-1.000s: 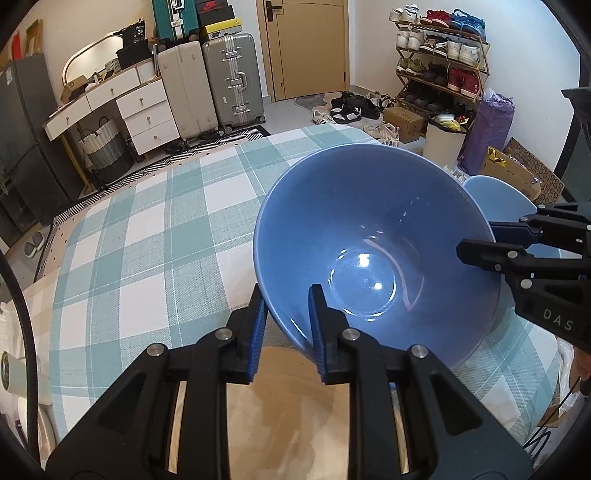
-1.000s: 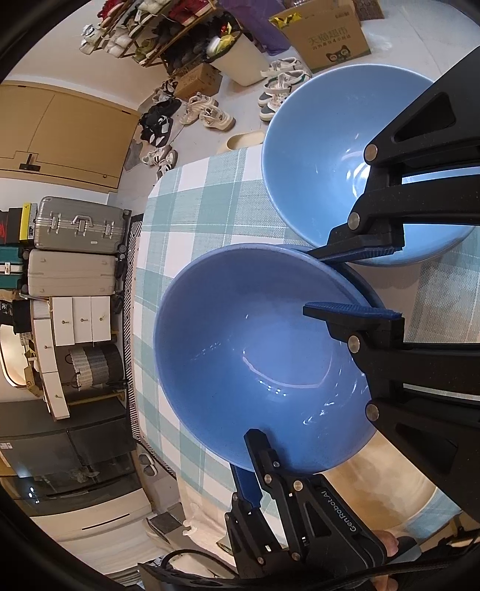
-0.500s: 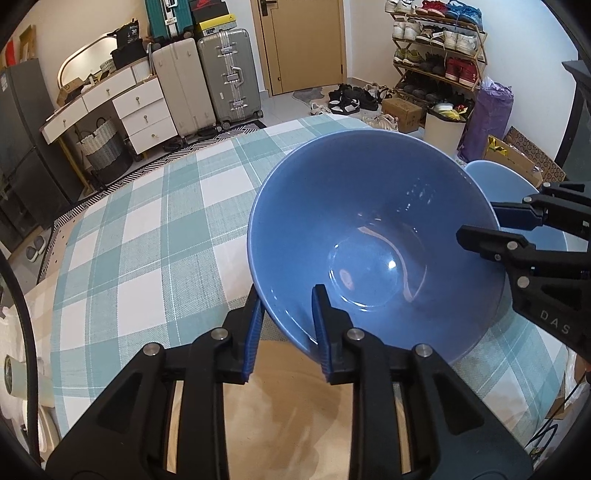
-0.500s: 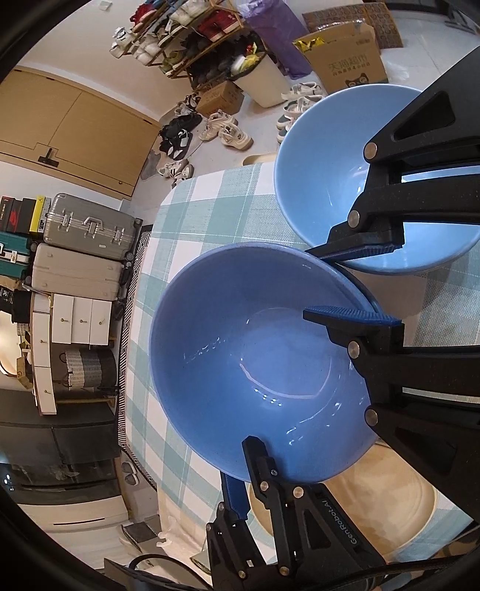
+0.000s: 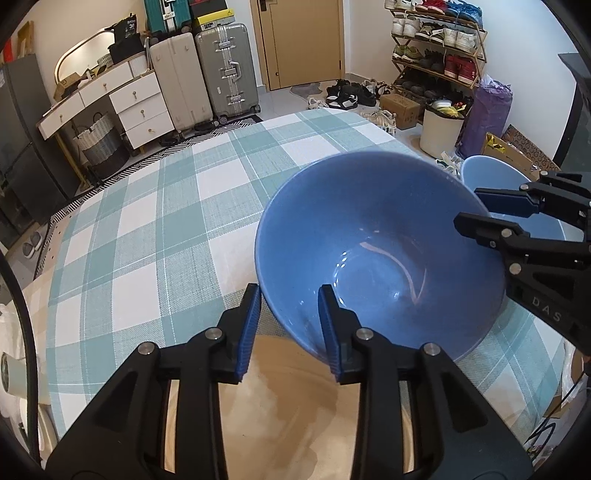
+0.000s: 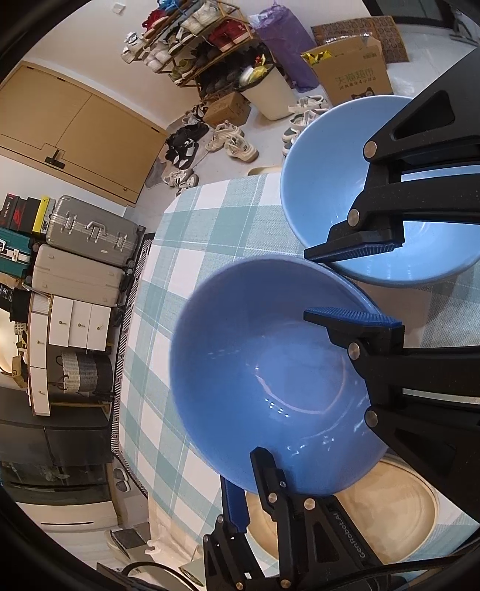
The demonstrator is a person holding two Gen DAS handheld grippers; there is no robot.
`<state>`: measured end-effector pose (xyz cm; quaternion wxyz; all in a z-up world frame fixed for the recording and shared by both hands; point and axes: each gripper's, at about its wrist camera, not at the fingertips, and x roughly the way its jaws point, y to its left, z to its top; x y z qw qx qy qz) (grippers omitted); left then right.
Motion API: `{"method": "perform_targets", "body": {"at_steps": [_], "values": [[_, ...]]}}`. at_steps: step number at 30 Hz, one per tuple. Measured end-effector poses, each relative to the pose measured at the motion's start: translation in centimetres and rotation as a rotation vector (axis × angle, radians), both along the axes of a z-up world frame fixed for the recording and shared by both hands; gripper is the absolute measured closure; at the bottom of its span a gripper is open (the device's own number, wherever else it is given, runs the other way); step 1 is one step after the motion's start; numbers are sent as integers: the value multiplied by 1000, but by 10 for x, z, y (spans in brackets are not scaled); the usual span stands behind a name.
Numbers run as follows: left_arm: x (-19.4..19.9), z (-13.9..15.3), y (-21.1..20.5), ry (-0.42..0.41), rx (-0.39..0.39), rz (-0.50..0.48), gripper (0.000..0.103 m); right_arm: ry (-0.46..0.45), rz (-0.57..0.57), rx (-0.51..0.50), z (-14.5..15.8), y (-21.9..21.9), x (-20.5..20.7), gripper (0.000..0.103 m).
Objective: Organize plates and bowls
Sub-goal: 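Carry the dark blue bowl beside the light blue bowl and lower it with both grippers, then open both grippers to release the dark blue bowl on the table, then move both grippers back and toward the rim of the light blue bowl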
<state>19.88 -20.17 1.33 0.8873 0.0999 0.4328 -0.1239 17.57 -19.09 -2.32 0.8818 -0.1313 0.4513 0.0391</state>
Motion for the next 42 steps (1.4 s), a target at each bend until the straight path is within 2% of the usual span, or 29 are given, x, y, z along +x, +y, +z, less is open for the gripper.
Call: {"method": "perform_targets", "body": {"at_steps": [7,10,13,14,15,16,17,18,19,21,23,28,30,35,42], "values": [[0,0,0,12,-9,-1,73,-1,9,-7,-2,-2,1,78],[0,2,3,25,-41,-1,69,7,11,9,-2,-4,1,78],[-2,7,6,32,-74,-1,55,10,7,38,2,-8,0,76],[-4,9,7,29,-79,0,45,1,2,45,4,-10,-1,74],[-5,12,7,26,-87,0,36,-9,-4,59,8,-13,-2,72],[-7,16,9,19,-105,0,32,-15,-9,71,11,-15,-3,70],[-9,20,10,15,-121,0,29,-21,-13,84,15,-18,-4,64],[-11,24,11,15,-139,-1,29,-29,-17,98,19,-20,-5,54],[-13,28,12,19,-157,-2,29,-42,-21,111,24,-22,-7,51],[-18,36,11,15,-185,-6,26,-63,-24,127,33,-27,-12,35],[-25,44,8,5,-194,-14,24,-88,-23,145,44,-31,-18,24],[-44,62,-8,-24,-183,-56,19,-132,-30,168,73,-42,-34,12],[-52,70,-15,-37,-186,-69,3,-154,-35,179,85,-48,-42,5],[-69,82,-30,-40,-234,-91,2,-185,-53,203,106,-64,-59,2],[-84,83,-53,-35,-239,-100,2,-208,-81,198,120,-87,-82,1]]}}
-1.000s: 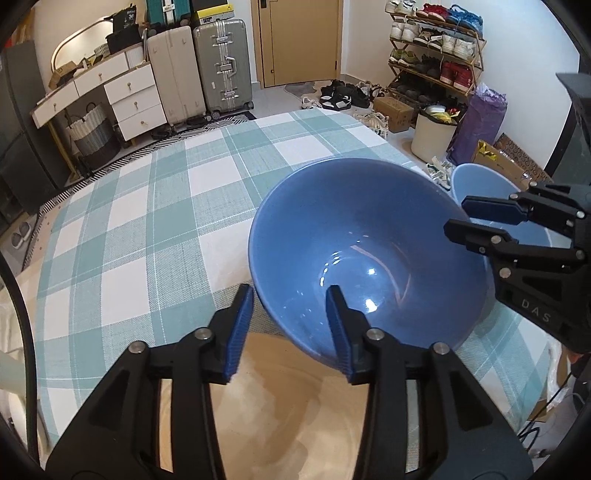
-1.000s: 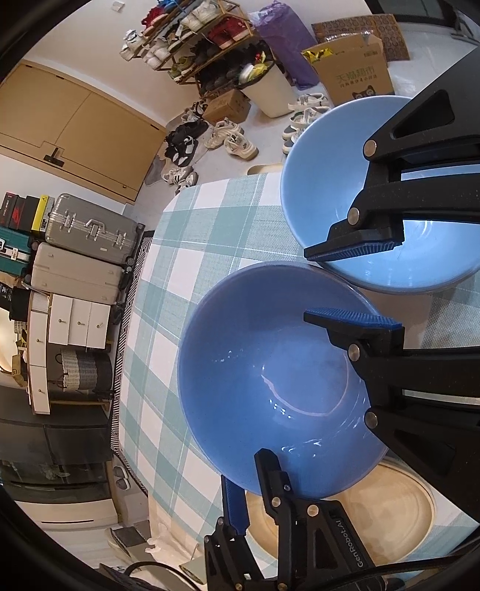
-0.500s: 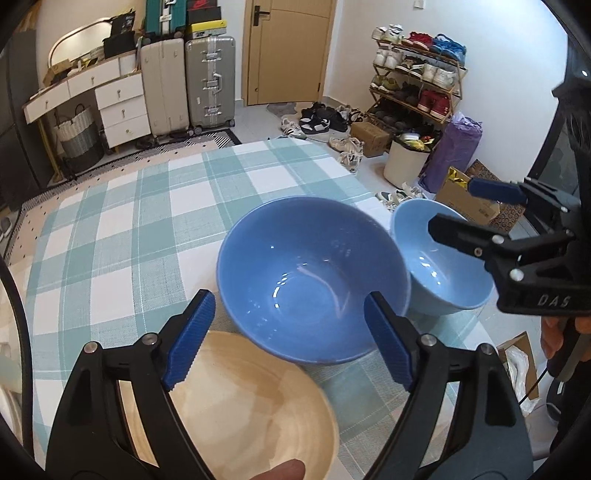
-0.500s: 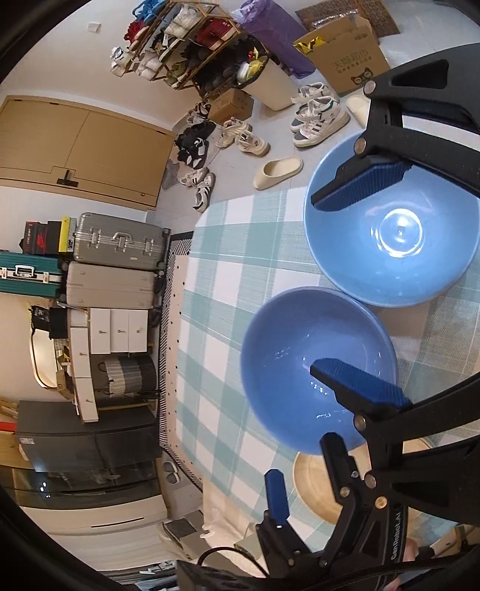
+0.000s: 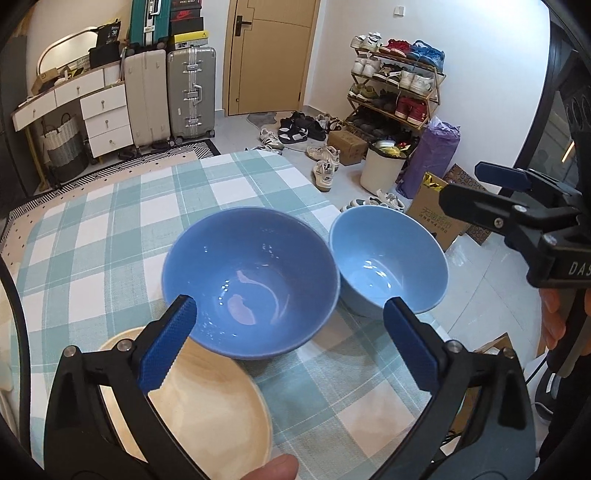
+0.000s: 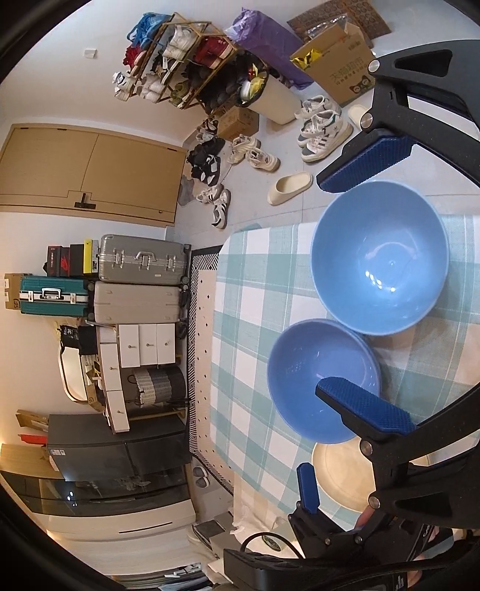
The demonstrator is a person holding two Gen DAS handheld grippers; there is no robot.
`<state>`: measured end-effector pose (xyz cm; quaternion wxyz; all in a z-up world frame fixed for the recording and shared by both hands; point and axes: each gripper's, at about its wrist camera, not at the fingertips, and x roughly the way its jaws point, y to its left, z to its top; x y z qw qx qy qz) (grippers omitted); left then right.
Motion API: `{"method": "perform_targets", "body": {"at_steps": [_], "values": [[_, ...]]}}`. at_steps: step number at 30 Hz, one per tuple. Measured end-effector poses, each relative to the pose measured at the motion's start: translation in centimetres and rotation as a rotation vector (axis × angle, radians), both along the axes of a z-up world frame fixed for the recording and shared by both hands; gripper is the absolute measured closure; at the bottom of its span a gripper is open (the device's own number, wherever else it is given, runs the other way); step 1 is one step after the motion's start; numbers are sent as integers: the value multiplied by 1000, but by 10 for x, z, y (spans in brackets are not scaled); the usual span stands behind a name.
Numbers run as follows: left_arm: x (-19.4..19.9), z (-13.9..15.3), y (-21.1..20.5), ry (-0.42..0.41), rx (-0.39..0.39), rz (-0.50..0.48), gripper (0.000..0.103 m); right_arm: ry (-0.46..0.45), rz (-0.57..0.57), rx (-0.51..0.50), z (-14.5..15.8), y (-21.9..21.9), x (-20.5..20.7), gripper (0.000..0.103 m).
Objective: Organize plates and bowls
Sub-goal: 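Move both grippers back and toward the rim of the light blue bowl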
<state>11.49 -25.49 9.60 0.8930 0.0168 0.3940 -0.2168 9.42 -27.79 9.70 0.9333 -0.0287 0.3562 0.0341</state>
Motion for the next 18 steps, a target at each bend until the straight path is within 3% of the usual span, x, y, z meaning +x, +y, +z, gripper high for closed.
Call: {"method": "perform_targets", "body": {"at_steps": [18], "values": [[4,-33,-54,53,10,-20,2,35,-90,22,-22,-58,-14,1]]}}
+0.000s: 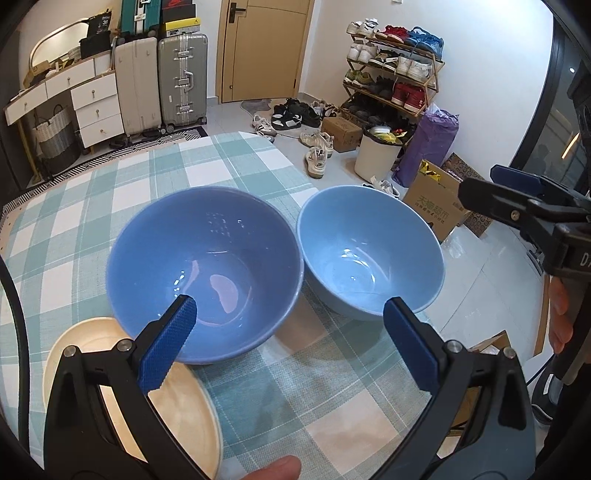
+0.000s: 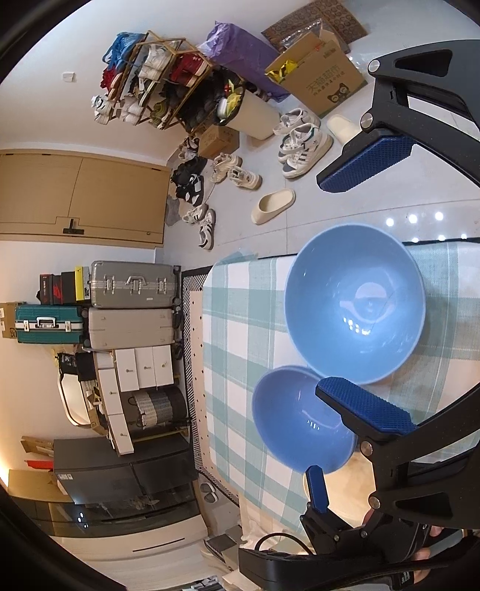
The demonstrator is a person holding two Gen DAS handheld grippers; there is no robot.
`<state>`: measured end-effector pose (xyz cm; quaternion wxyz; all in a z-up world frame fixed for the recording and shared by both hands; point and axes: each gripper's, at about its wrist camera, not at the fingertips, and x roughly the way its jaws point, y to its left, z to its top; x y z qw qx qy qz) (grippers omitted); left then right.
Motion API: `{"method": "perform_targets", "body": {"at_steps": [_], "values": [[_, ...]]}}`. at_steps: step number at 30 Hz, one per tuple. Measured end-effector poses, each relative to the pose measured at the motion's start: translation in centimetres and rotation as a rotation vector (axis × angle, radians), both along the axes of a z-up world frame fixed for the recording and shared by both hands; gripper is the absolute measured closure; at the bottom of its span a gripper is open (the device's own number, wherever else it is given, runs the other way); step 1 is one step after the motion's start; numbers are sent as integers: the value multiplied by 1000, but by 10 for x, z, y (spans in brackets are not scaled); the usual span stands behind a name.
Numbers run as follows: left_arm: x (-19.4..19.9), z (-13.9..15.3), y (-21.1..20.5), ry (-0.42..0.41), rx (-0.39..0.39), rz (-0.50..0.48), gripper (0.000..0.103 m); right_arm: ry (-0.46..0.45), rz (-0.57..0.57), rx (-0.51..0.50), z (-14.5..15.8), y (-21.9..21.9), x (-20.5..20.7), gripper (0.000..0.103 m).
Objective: Organize plates and bowls
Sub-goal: 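Move both grippers back and toward the rim of the light blue bowl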
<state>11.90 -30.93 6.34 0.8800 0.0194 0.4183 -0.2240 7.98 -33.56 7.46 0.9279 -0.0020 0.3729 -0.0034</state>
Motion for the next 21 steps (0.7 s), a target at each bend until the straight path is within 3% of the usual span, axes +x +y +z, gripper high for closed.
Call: {"method": "perform_targets", "body": {"at_steps": [21], "values": [[19,-27,-33,42,-1,-17,3,81,-50,26,-44,-33,16,1]]}}
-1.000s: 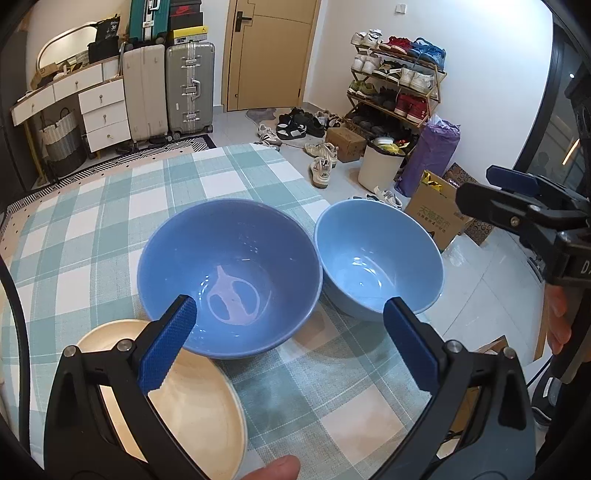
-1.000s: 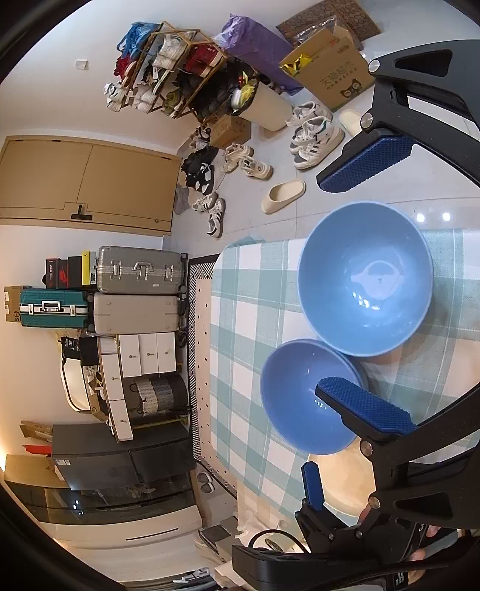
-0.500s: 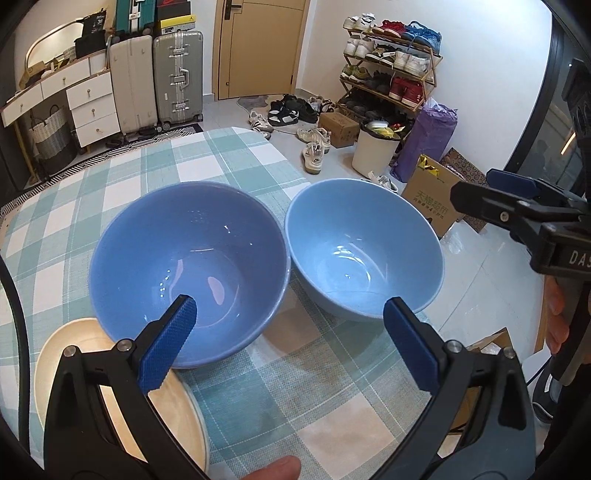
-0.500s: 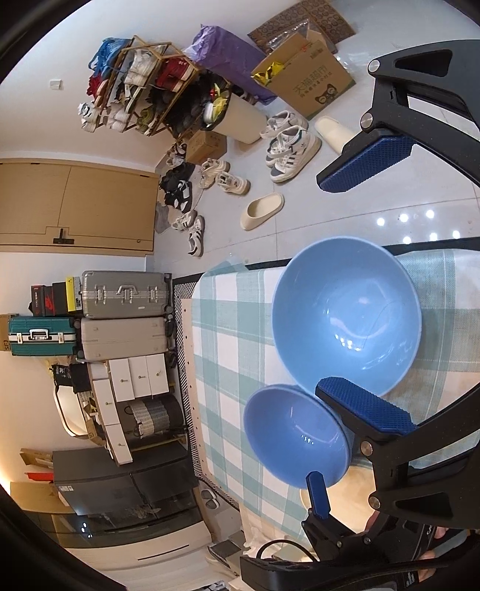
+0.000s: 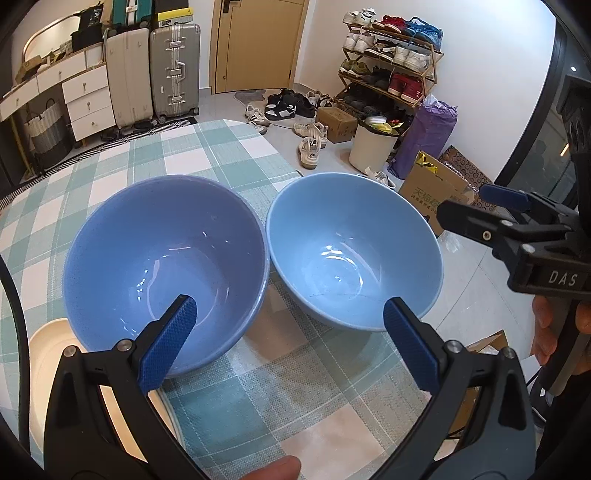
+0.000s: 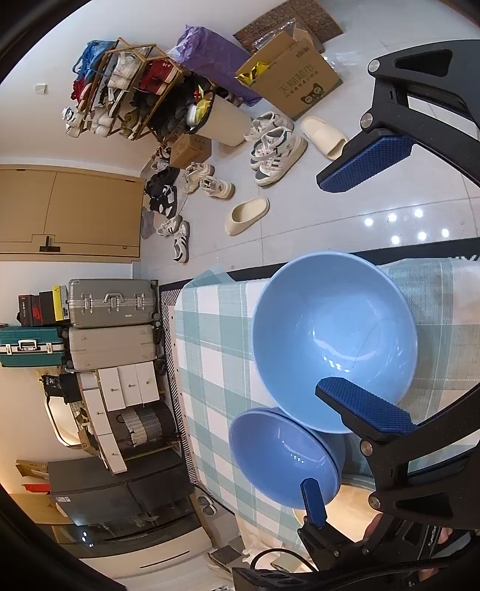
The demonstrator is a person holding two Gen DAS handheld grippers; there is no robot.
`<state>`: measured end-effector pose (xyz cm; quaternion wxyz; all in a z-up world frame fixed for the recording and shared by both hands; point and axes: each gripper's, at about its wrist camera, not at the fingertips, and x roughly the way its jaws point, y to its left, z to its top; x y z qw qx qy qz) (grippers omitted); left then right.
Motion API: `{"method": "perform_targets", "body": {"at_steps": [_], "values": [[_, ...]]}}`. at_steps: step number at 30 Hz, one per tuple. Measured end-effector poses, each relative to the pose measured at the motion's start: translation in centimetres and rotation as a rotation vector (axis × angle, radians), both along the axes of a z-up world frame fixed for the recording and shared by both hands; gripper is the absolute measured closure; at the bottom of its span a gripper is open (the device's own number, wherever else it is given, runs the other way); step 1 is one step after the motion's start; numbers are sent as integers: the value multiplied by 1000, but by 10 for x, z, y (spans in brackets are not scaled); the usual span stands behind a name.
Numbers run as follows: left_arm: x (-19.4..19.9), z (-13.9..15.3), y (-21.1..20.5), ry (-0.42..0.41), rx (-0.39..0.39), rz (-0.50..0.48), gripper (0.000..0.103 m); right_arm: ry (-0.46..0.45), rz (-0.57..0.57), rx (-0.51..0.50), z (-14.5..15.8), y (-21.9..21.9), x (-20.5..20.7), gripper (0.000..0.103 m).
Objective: Organize plates and bowls
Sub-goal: 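Move both grippers back and toward the rim of the light blue bowl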
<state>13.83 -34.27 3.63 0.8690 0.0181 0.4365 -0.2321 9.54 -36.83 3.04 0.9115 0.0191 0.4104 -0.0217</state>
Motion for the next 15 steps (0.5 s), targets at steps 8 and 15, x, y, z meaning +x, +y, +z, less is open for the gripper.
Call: {"method": "perform_targets", "body": {"at_steps": [8,15], "values": [[9,-12,-10,26,-2,-11,5,27,-3,11,-14,-8,5,1],[13,-17,-20,32,-10,-40,13,50,-15,2,-24,-12,9,1]]}}
